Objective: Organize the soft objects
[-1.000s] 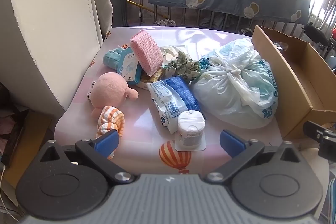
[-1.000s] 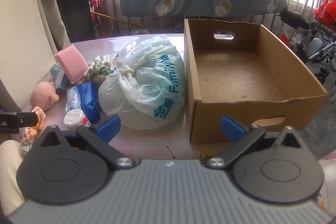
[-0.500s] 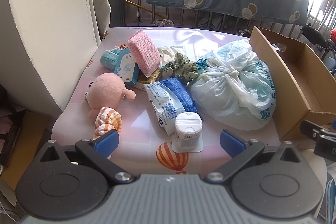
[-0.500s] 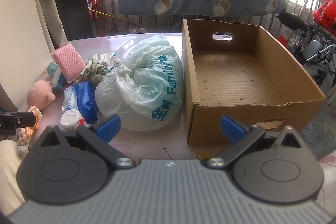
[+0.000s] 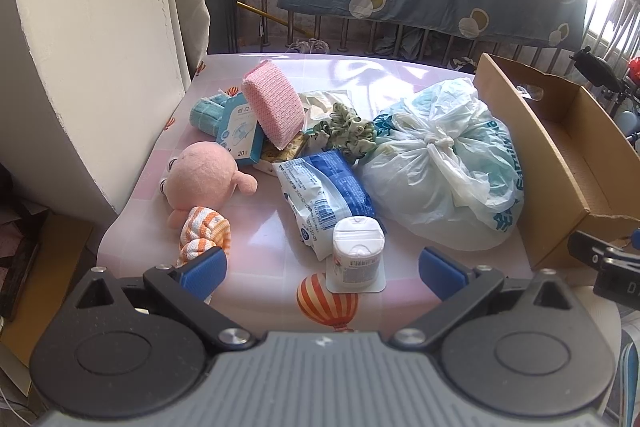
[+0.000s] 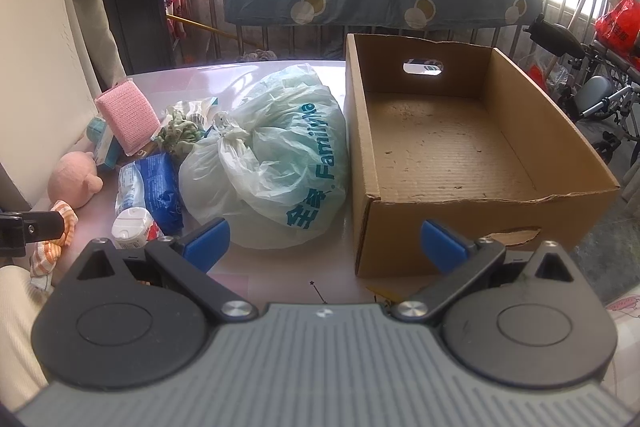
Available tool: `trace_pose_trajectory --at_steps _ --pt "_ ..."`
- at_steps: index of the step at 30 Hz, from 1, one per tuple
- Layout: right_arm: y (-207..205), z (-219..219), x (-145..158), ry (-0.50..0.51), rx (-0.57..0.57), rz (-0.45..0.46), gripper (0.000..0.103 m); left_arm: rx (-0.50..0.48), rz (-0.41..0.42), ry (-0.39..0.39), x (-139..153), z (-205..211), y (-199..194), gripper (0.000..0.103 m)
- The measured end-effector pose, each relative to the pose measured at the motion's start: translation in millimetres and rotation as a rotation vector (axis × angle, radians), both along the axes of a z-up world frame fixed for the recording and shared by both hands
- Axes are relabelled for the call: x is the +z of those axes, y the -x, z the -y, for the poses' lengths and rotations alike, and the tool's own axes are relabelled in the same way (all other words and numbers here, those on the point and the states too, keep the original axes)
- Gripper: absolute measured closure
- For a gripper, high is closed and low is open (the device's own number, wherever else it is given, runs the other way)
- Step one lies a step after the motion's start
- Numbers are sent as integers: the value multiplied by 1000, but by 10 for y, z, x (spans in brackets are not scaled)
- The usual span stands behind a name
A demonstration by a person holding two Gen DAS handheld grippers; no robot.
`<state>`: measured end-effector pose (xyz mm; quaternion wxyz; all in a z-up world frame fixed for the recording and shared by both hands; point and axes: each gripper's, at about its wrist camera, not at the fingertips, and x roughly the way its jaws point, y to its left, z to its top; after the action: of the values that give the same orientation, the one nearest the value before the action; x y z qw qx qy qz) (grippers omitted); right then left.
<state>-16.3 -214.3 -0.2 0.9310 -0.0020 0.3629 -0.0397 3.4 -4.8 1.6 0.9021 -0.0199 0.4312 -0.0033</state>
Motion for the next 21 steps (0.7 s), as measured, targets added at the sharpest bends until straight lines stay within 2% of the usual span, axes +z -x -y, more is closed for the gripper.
trace_pose_trajectory --at_steps 21 --pt "-21 9 -26 -26 0 -26 1 -1 -1 3 2 -13 -4 0"
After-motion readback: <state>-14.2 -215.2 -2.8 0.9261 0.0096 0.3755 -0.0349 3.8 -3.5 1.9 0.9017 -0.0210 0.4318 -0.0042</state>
